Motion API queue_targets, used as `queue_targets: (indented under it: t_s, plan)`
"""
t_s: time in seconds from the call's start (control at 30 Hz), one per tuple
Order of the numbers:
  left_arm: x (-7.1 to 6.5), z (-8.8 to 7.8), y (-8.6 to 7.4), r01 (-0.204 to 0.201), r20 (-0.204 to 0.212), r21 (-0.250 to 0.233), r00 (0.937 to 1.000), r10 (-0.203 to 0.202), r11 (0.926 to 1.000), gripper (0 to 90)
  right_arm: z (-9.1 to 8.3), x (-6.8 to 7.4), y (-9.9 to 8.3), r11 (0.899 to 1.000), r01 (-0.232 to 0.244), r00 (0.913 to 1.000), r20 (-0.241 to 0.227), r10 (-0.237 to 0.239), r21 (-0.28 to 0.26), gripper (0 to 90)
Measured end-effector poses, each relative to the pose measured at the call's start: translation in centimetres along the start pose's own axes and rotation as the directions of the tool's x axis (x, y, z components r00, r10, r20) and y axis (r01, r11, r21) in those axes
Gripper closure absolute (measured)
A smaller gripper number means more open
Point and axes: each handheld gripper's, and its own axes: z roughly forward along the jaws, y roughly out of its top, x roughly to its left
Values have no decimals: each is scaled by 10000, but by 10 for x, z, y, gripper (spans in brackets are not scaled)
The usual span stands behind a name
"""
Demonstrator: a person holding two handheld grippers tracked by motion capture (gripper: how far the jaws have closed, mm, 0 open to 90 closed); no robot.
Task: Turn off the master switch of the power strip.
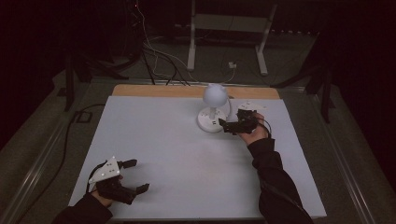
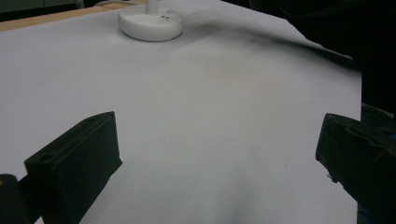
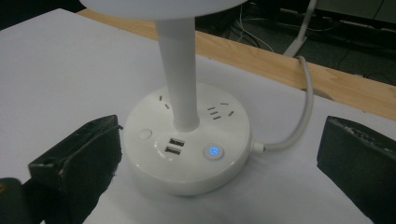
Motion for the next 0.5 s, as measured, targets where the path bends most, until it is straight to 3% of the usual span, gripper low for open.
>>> queue_targets:
  t_s: [0.13,0.27,0.37,0.43,0.5]
  plan:
    - [0,0,0,-31,-7,50,10000,31,10000,3,5,-1,-2,9988,-484,9988,-18,484,-33,0]
    - [0,0,0,-19,-18,43,10000,20,10000,3,6,-3,-4,9946,-1024,9947,103,1026,-192,76]
    - [0,0,0,27,2,-1,10000,-27,10000,3,6,-5,-3,9920,-1250,9918,259,1254,-192,159]
    - [0,0,0,2,-10,34,10000,-2,10000,3,5,-6,-3,9864,-1632,9862,264,1636,-167,308]
    - [0,0,0,-9,-4,35,10000,9,10000,3,4,-6,-3,9845,-1698,9845,373,1715,-440,338]
